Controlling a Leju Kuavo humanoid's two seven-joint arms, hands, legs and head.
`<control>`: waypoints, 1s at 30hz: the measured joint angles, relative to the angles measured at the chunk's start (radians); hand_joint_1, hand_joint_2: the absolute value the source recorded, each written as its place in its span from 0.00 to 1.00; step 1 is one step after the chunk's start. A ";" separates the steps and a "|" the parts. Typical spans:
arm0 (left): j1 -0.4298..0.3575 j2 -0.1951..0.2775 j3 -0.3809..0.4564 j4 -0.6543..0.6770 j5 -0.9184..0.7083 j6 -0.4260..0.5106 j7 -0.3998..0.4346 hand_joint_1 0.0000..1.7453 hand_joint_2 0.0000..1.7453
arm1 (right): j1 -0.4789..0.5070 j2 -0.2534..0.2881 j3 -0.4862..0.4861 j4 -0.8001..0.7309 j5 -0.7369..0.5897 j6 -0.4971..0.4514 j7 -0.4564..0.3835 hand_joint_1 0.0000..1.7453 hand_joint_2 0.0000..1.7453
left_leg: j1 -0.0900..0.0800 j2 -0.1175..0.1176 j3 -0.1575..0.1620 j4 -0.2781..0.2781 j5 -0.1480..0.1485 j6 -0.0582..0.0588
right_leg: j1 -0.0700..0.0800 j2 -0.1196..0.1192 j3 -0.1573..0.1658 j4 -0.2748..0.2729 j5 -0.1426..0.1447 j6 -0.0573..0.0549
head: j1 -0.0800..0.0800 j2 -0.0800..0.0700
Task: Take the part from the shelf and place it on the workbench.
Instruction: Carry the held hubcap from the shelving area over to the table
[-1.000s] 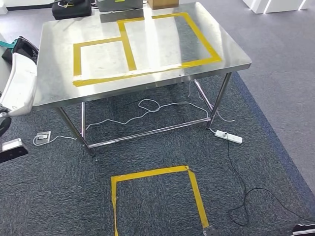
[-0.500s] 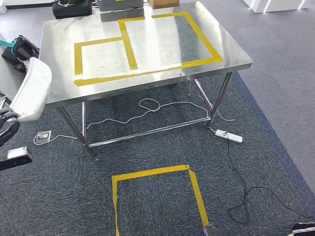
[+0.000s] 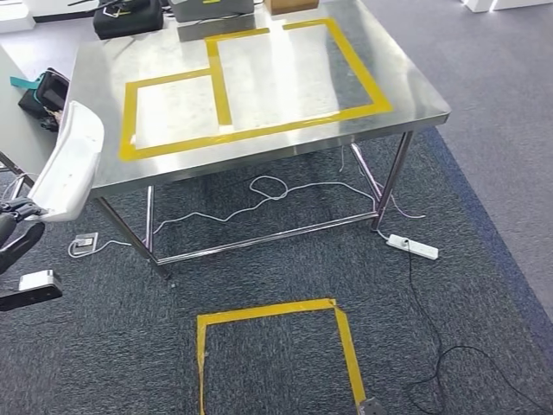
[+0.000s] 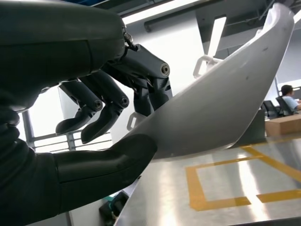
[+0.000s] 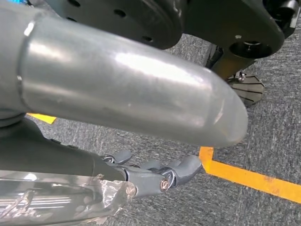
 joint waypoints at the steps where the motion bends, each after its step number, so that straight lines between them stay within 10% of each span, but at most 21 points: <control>1: 0.003 0.001 0.001 -0.001 0.000 0.002 -0.001 1.00 1.00 | 0.000 0.000 0.000 0.000 0.000 -0.001 0.000 0.00 0.00 | -0.001 0.005 -0.023 0.042 -0.012 0.000 | 0.001 -0.001 0.010 -0.002 -0.007 -0.008 | -0.002 0.000; 4: 0.016 0.000 0.004 -0.003 -0.003 0.010 -0.001 1.00 1.00 | 0.003 0.000 0.000 0.000 0.000 -0.001 -0.001 0.00 0.00 | -0.010 0.012 -0.167 0.243 -0.053 0.006 | 0.006 -0.003 0.048 -0.015 -0.031 -0.019 | -0.006 0.000; 6: 0.028 -0.001 0.005 -0.003 -0.006 0.012 0.000 1.00 1.00 | 0.009 0.000 0.000 0.000 0.000 -0.001 -0.001 0.00 0.00 | -0.015 0.012 -0.229 0.274 -0.003 0.017 | 0.009 -0.002 0.087 -0.027 -0.055 -0.018 | -0.006 0.000; 10: 0.039 -0.001 0.018 -0.003 -0.007 0.016 0.001 1.00 1.00 | 0.011 0.000 0.000 0.001 0.002 0.000 -0.003 0.00 0.00 | -0.035 0.017 -0.189 0.059 0.189 0.045 | 0.014 -0.001 0.171 -0.061 -0.107 -0.005 | -0.008 0.000; 13: 0.042 0.002 0.029 -0.003 -0.008 0.019 0.002 1.00 1.00 | 0.004 0.000 0.000 0.001 0.002 0.000 -0.005 0.00 0.00 | -0.038 0.019 -0.148 0.004 0.141 0.042 | 0.017 -0.006 0.200 -0.084 -0.112 0.016 | -0.008 0.000; 17: 0.061 0.000 0.048 -0.004 -0.002 0.034 -0.003 1.00 1.00 | -0.007 -0.001 0.001 0.001 0.003 -0.001 -0.005 0.00 0.00 | -0.033 0.014 -0.103 -0.010 0.101 0.052 | 0.022 -0.013 0.107 0.089 -0.105 0.026 | 0.001 0.000; 21: 0.110 -0.013 0.065 -0.005 0.018 0.061 -0.028 1.00 1.00 | 0.004 -0.001 0.001 0.001 0.008 -0.001 0.000 0.00 0.00 | -0.039 0.013 -0.044 -0.012 0.055 0.061 | 0.039 -0.013 -0.024 0.199 -0.223 0.012 | 0.006 0.000; 22: 0.119 -0.015 0.072 -0.006 0.019 0.066 -0.033 1.00 1.00 | 0.006 -0.001 0.001 0.001 0.009 -0.001 0.001 0.00 0.00 | -0.041 0.012 -0.029 -0.012 0.043 0.062 | 0.042 -0.012 -0.040 0.170 -0.207 0.008 | 0.006 0.000; 26: 0.131 -0.023 0.096 -0.013 0.023 0.075 -0.043 1.00 1.00 | 0.013 -0.001 0.003 0.001 0.012 0.000 0.002 0.00 0.00 | -0.050 0.004 0.016 -0.008 0.000 0.054 | 0.050 -0.011 -0.052 0.000 0.025 -0.013 | 0.006 0.000; 30: 0.117 -0.029 0.102 -0.016 0.021 0.067 -0.056 1.00 1.00 | 0.001 -0.001 0.010 0.001 0.018 0.003 0.006 0.00 0.00 | -0.051 0.000 0.022 -0.004 -0.006 0.055 | 0.049 -0.010 -0.037 -0.017 0.055 -0.015 | 0.004 0.000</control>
